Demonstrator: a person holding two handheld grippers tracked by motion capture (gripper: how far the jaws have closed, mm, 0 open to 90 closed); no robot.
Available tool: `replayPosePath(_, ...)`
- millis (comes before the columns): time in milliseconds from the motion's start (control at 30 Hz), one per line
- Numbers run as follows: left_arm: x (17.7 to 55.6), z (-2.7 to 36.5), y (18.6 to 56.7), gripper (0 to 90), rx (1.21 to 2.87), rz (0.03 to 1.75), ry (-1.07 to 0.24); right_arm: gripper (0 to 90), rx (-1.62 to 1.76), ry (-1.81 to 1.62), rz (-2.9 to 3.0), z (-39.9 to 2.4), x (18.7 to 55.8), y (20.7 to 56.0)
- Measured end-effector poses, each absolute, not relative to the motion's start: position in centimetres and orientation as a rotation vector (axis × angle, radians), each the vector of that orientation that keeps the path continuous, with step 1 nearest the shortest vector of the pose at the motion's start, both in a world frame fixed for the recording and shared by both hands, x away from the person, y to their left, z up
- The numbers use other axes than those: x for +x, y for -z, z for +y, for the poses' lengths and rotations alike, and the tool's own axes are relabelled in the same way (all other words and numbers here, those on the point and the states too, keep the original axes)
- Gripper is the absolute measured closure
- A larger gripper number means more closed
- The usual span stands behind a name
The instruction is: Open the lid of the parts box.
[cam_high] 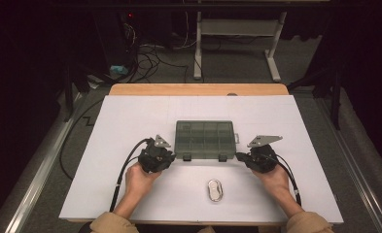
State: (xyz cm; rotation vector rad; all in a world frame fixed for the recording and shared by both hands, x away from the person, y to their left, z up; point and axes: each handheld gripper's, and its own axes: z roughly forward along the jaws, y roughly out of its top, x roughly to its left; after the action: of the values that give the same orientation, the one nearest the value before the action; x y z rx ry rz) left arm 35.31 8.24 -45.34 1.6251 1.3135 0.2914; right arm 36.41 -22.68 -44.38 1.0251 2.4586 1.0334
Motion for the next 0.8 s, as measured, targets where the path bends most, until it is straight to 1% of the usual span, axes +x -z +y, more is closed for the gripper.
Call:
replayPosePath(200,35.3,8.0,45.4,73.8,1.614,1.312,-0.295,88.9,1.024,-1.07,2.44,-22.8,36.3,44.1)
replayPosePath(400,35.5,7.8,45.2,69.6,1.58,1.309,-0.314,88.3,1.02,-1.086,2.427,-22.8,36.2,43.9)
replayPosePath(800,36.1,6.9,44.6,60.7,1.582,1.286,-0.385,87.2,1.031,-1.121,2.398,-22.7,36.3,43.3)
